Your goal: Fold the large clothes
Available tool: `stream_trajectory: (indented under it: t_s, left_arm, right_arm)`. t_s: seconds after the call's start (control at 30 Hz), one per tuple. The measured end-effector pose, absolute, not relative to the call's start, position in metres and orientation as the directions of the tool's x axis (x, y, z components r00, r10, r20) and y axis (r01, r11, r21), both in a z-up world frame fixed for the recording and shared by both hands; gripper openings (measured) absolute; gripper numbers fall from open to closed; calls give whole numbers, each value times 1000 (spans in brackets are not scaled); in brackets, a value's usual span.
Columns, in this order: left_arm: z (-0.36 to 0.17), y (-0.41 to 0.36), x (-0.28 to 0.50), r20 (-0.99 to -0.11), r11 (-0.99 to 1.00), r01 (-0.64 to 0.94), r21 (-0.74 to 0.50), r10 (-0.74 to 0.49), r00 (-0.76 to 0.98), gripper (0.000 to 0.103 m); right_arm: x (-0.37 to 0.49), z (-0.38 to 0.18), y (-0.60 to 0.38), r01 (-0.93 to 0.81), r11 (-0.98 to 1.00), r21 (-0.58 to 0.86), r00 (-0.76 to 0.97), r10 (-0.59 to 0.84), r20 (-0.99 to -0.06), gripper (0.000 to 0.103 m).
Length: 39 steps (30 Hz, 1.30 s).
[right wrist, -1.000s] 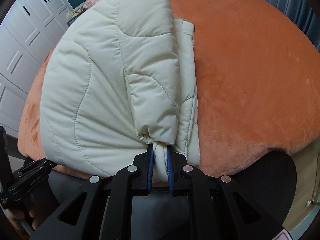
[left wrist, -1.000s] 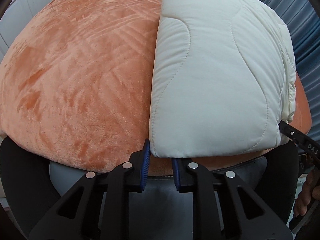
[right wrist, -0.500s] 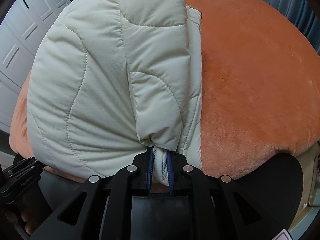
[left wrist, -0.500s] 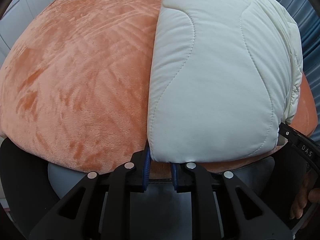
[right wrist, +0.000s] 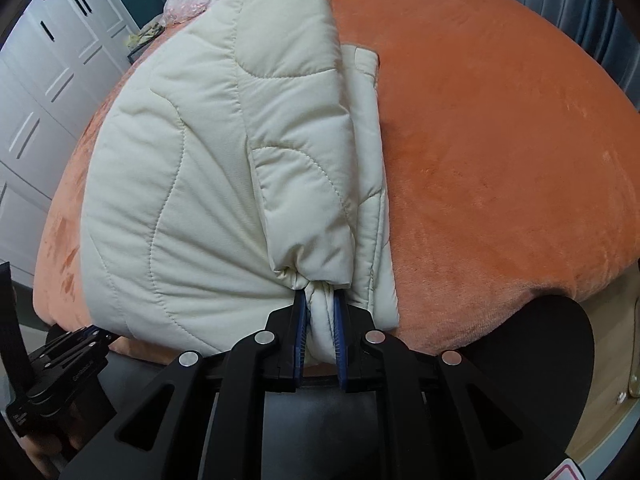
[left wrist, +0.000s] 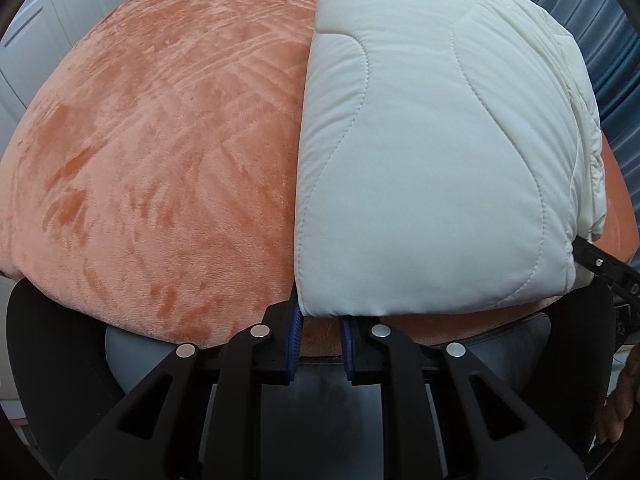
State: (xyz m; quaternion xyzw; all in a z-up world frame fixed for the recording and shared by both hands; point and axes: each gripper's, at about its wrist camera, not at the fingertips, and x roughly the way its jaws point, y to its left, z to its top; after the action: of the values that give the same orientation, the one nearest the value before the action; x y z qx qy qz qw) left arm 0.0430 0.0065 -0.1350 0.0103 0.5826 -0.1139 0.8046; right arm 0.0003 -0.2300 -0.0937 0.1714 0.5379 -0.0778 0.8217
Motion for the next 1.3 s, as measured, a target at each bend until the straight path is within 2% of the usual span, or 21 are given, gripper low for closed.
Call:
stream_trajectory:
  t_s: [0.37,0.5,0.6,0.63,0.67,0.8,0.93,1.03,1.17,1.3]
  left_arm:
    - [-136,4,42,-941,973,205,-107,-166,295,15]
    - [-124,14,39,-934,969,194,-151,-205,294,15]
    - [-107,28,33,-924,967,181,-181,-230,306,15]
    - [-101,34,31,-920,966,177,-188,-236,313,15]
    - [-92,42,29,-912,967,169,-189,-236,335,15]
    - [-60,65,34,-884,975,132,-182,-220,413,15]
    - [-34,63,64,-853,974,141,-176,-223,471,15]
    - [-15,45,89,-823,970,175,-168,-235,517,15]
    - [-10,10,123,-811,965,205,-163,-249,529,15]
    - [-17,-20,152,-824,960,215,-180,-267,500,16]
  right_arm:
    - [9,-121,-222,298,939,171,386,45,-921,10]
    - [4,-114,-223,294,934,204,396,75,-915,12]
    - [-12,-103,-238,320,909,265,419,115,-901,25]
    - [-16,-100,-242,336,902,270,421,112,-900,40]
    - [-21,-97,-247,352,897,267,424,102,-900,50]
    - [-36,-77,-263,381,857,347,467,146,-872,50]
    - [-24,-44,-265,362,884,296,518,74,-852,50]
    - [-1,-16,-269,342,877,337,579,86,-811,50]
    - [41,5,-273,339,868,362,629,78,-774,50]
    - [91,4,-268,352,858,373,630,78,-773,52]
